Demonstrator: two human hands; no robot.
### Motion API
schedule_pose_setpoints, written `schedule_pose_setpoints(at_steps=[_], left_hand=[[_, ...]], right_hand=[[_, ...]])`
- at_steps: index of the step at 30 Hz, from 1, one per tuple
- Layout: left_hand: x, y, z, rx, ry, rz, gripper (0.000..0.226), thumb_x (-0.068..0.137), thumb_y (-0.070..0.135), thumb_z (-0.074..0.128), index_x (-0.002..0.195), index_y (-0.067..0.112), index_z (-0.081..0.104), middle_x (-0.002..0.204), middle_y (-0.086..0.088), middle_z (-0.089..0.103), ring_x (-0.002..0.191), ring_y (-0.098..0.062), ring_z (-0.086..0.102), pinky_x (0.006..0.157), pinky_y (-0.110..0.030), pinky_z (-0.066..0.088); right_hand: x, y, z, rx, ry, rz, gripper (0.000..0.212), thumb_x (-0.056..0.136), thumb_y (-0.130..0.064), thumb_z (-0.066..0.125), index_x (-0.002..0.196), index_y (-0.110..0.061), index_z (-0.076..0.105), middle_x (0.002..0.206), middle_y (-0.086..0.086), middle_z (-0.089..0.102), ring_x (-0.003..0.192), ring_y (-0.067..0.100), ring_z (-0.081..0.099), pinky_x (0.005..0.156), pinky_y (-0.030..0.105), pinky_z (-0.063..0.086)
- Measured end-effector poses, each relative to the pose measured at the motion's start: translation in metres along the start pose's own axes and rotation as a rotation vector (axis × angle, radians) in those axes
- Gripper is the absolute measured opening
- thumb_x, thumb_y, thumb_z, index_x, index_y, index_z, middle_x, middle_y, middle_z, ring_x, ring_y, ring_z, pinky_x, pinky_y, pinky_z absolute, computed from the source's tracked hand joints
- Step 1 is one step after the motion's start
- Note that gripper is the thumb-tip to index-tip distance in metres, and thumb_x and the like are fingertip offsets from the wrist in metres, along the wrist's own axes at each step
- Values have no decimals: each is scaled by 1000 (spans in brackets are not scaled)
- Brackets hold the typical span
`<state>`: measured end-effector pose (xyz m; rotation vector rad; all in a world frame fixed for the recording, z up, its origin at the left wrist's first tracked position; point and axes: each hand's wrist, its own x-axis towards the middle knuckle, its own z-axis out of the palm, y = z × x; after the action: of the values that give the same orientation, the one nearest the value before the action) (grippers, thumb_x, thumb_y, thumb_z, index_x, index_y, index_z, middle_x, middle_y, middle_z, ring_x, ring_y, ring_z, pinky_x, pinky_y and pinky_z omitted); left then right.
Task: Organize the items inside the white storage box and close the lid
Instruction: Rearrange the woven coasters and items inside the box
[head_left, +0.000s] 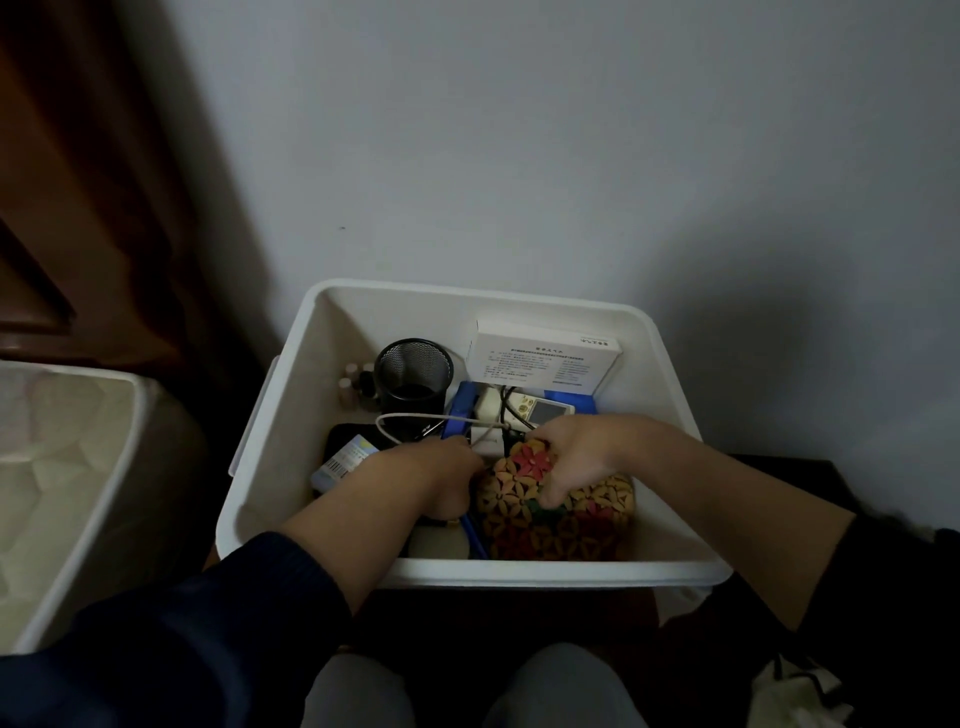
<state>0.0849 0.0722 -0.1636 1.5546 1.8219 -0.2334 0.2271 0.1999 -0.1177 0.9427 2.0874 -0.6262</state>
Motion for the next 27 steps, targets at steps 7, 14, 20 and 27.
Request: schedule_pose_setpoints(at_steps=[7, 14, 20, 27], left_hand=[[-6, 5, -4, -146, -29, 79, 56, 97, 19, 60, 152, 23, 51, 155, -8, 37, 138, -35, 46, 113, -52, 45], [-5, 8, -5, -301, -119, 57, 62, 94, 23, 65, 154, 28, 49, 153, -3, 51, 138, -28, 50, 115, -48, 43], [-1, 11, -2, -394, -146, 32, 72, 93, 18, 70, 159, 27, 40, 153, -3, 51, 132, -25, 56, 111, -42, 48], [1, 15, 0, -279, -192, 41, 84, 100, 14, 57, 168, 36, 12, 156, -11, 49, 91, -22, 66, 89, -41, 60]], right_hand=[[-14, 13, -2, 69, 194, 15, 88, 79, -11, 86, 157, -19, 46, 144, 7, 59, 121, 25, 60, 85, 28, 52], [-16, 25, -7, -87, 170, 57, 21, 92, -12, 61, 110, -6, 67, 106, 14, 70, 101, 29, 70, 77, 35, 57], [-13, 13, -5, -132, 19, 102, 56, 89, -20, 70, 141, -11, 50, 118, 6, 58, 110, 23, 60, 88, 34, 54], [-12, 9, 7, -185, -43, 116, 71, 95, -25, 67, 157, -10, 35, 141, 11, 52, 122, 27, 56, 94, 37, 51]])
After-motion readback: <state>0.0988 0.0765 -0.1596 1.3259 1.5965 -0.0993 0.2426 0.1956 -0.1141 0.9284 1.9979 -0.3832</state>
